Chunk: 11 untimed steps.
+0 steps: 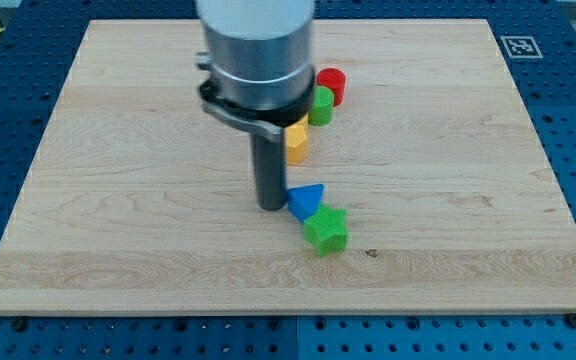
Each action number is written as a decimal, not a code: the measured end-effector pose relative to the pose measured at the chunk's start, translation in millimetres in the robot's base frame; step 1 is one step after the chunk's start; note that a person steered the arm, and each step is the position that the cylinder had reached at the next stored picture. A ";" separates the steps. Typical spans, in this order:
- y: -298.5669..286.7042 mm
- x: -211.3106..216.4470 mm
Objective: Separate the green star from blue triangle
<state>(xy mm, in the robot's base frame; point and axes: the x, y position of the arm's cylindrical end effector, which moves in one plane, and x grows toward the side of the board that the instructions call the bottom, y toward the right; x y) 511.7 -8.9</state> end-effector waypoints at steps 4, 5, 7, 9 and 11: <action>-51.5 53.3; -24.9 58.9; 19.5 44.4; 29.8 62.5; 68.6 59.5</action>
